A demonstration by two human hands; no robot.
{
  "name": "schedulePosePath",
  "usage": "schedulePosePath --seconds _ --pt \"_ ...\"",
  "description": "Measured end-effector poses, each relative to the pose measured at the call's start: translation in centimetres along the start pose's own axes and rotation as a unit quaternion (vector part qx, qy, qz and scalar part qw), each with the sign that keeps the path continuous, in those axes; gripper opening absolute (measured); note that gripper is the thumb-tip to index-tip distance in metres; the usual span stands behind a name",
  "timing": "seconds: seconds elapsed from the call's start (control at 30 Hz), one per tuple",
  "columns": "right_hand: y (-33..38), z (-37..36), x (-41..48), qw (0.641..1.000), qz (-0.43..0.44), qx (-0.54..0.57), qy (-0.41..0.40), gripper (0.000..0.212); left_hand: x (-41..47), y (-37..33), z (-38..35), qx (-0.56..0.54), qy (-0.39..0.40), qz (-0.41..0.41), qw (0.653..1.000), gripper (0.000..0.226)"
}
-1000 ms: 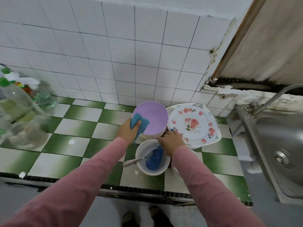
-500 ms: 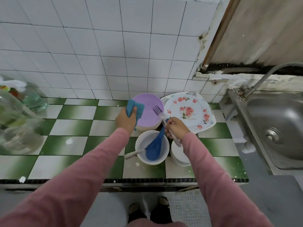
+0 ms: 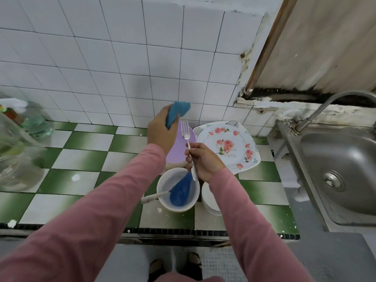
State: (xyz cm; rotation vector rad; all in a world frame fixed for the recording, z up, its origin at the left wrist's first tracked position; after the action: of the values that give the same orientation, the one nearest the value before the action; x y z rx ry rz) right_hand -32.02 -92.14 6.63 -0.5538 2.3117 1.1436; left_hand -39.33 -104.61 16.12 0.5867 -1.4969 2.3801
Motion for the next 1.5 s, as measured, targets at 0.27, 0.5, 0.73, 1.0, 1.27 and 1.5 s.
schedulePosePath --seconds 0.27,0.5,0.73,1.0,1.27,1.5 --pt "1.4 1.3 0.3 0.999 0.035 -0.028 -0.024 0.028 -3.3 0.3 -6.8 0.187 0.328 -0.160 0.912 0.046" --pt "2.2 1.0 0.2 0.998 0.052 0.028 -0.022 0.024 -2.3 -0.5 -6.8 0.183 0.295 -0.182 0.920 0.048" --pt "1.6 0.5 -0.4 0.999 0.007 0.041 -0.003 0.012 -1.1 0.3 -5.3 0.177 0.228 -0.179 0.940 0.050" --pt "2.1 0.5 -0.4 0.997 0.030 0.059 -0.037 0.073 -2.5 0.8 -5.0 0.069 0.218 -0.091 0.969 0.053" --pt "2.2 0.1 -0.3 0.995 0.027 0.090 -0.044 0.081 -4.0 0.7 -7.0 -0.003 0.308 0.020 0.951 0.063" --pt "1.8 0.9 -0.5 0.995 0.032 0.082 -0.057 0.078 -3.2 2.5 -9.2 0.119 0.341 -0.022 0.932 0.054"
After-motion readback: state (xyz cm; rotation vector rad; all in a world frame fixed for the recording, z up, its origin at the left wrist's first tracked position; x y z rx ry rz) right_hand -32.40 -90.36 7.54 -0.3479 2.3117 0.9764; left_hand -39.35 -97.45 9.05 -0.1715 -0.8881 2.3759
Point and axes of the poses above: each hand's wrist, its own x-axis towards the middle knuckle, its own z-axis out of the back of the hand, y = z × x, the point moved 8 cm from there along x, towards the middle knuckle, and after that the axes turned 7 degrees about -z, right-handed, at the moved point
